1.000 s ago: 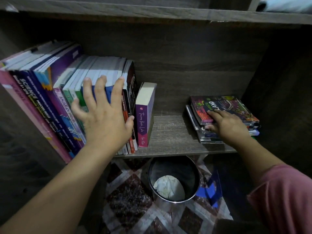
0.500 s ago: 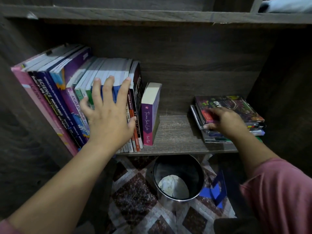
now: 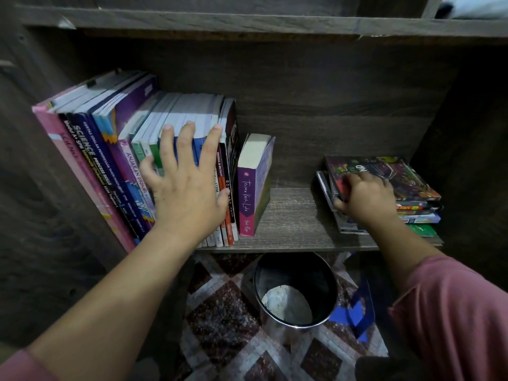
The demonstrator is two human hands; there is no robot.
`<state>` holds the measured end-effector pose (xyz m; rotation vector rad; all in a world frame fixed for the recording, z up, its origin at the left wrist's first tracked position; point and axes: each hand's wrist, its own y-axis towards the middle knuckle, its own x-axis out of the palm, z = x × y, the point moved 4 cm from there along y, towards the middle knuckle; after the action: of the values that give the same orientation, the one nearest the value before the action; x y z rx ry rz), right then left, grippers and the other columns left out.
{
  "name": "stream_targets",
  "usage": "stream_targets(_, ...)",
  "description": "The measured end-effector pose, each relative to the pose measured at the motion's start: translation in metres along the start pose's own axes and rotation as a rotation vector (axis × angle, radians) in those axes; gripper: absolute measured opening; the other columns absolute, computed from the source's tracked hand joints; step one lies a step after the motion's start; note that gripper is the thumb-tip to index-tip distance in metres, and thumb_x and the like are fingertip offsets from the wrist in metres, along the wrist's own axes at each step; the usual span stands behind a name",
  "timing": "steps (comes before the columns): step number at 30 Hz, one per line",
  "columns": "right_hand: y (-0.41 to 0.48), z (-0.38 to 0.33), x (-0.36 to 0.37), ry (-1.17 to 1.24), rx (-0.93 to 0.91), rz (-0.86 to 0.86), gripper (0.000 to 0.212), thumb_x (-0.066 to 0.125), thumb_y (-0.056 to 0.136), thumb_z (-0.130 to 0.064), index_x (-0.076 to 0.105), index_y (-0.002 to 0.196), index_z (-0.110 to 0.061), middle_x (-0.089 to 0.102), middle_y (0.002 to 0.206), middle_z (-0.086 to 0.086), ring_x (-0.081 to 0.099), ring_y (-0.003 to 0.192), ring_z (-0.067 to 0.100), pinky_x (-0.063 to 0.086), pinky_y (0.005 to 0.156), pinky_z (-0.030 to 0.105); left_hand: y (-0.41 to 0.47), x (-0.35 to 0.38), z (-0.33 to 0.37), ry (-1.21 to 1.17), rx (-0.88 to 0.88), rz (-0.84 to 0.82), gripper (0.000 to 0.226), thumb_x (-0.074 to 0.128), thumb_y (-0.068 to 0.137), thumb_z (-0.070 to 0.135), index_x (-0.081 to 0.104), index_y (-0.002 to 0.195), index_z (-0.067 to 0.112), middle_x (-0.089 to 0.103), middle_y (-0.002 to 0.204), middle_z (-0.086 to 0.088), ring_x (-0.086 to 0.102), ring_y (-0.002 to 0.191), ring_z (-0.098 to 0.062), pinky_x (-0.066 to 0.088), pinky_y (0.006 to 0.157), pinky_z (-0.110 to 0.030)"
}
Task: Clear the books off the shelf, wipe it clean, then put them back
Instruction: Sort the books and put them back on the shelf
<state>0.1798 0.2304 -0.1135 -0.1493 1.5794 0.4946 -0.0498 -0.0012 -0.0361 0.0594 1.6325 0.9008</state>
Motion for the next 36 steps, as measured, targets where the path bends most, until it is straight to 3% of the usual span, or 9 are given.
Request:
stream_targets(4, 0.003, -0.012, 0.011, 0.009, 0.087, -0.02, 0.066, 0.062, 0.087, -0.05, 0.044, 0.137, -0.012, 0.046, 0.139, 0.014, 0.04, 0.13, 0.036, 0.028, 0.111, 0.053, 0.0, 0.0, 0.001, -0.003, 0.0, -0.002, 0.098, 0.072, 0.073, 0.044, 0.014, 0.15, 0.029, 0.015, 0.155, -0.012, 0.006, 0.144, -0.036, 0.018, 0.104, -0.06)
stream_targets(7, 0.004, -0.011, 0.013, 0.056, 0.116, 0.106, 0.056, 0.057, 0.09, -0.046, 0.051, 0.131, -0.007, 0.053, 0.131, 0.018, 0.044, 0.126, 0.036, 0.024, 0.112, 0.051, 0.0, 0.001, 0.002, 0.013, -0.004, -0.017, 0.099, 0.071, 0.075, 0.045, 0.01, 0.151, 0.029, 0.012, 0.156, -0.012, 0.004, 0.145, -0.036, 0.018, 0.105, -0.06)
stream_targets(13, 0.007, 0.004, 0.002, 0.057, 0.113, 0.198, 0.037, 0.052, 0.091, -0.002, 0.054, 0.128, -0.005, 0.058, 0.122, 0.023, 0.048, 0.119, 0.038, 0.026, 0.111, 0.05, 0.0, 0.0, -0.001, 0.015, 0.005, -0.016, 0.101, 0.072, 0.074, 0.045, 0.009, 0.152, 0.03, 0.012, 0.156, -0.011, 0.004, 0.145, -0.036, 0.02, 0.104, -0.059)
stream_targets(15, 0.006, 0.007, -0.001, 0.088, 0.104, 0.231, 0.036, 0.053, 0.09, -0.002, 0.058, 0.126, -0.006, 0.06, 0.121, 0.023, 0.052, 0.118, 0.037, 0.022, 0.114, 0.053, 0.0, 0.0, -0.001, 0.018, 0.007, -0.013, 0.101, 0.071, 0.074, 0.045, 0.009, 0.152, 0.03, 0.013, 0.156, -0.012, 0.005, 0.145, -0.036, 0.02, 0.104, -0.058)
stream_targets(21, -0.007, -0.026, -0.058, 0.42, 0.007, 0.387, 0.046, 0.06, 0.089, -0.012, 0.052, 0.135, -0.007, 0.058, 0.125, 0.022, 0.057, 0.108, 0.042, 0.045, 0.088, 0.044, 0.0, 0.0, 0.004, 0.014, -0.014, -0.03, 0.101, 0.07, 0.075, 0.046, 0.006, 0.151, 0.029, 0.01, 0.156, -0.012, 0.002, 0.145, -0.036, 0.018, 0.106, -0.061)
stream_targets(27, -0.029, -0.091, -0.078, 0.572, -0.187, 0.516, 0.043, 0.062, 0.089, -0.018, 0.056, 0.13, -0.005, 0.063, 0.123, 0.016, 0.063, 0.102, 0.037, 0.049, 0.084, 0.042, 0.0, 0.001, 0.008, 0.009, -0.04, -0.037, 0.102, 0.07, 0.075, 0.045, 0.005, 0.151, 0.028, 0.008, 0.156, -0.012, 0.001, 0.145, -0.037, 0.015, 0.107, -0.063)
stream_targets(31, -0.038, -0.116, -0.079, 0.911, -0.109, 0.58, 0.03, 0.062, 0.091, -0.016, 0.064, 0.118, -0.003, 0.068, 0.109, 0.013, 0.063, 0.098, 0.026, 0.04, 0.084, 0.022, 0.0, 0.002, 0.007, 0.017, -0.036, -0.033, 0.103, 0.072, 0.074, 0.044, 0.005, 0.151, 0.028, 0.009, 0.155, -0.012, 0.002, 0.145, -0.037, 0.016, 0.107, -0.064)
stream_targets(34, -0.042, -0.13, -0.056, 1.069, 0.002, 0.482, 0.024, 0.062, 0.093, -0.021, 0.066, 0.111, -0.006, 0.067, 0.091, 0.008, 0.062, 0.084, 0.024, 0.033, 0.068, 0.015, 0.0, 0.002, 0.007, 0.022, -0.035, -0.024, 0.104, 0.073, 0.073, 0.044, 0.005, 0.151, 0.027, 0.009, 0.155, -0.013, 0.002, 0.145, -0.038, 0.016, 0.106, -0.065)
stream_targets(36, -0.041, -0.142, -0.04, 1.128, -0.001, 0.294, 0.032, 0.061, 0.094, -0.026, 0.062, 0.124, -0.015, 0.068, 0.095, 0.006, 0.062, 0.085, 0.018, 0.038, 0.068, 0.019, 0.0, 0.002, 0.008, 0.034, -0.037, -0.027, 0.106, 0.073, 0.073, 0.045, 0.003, 0.151, 0.027, 0.008, 0.155, -0.013, 0.002, 0.145, -0.038, 0.016, 0.107, -0.064)
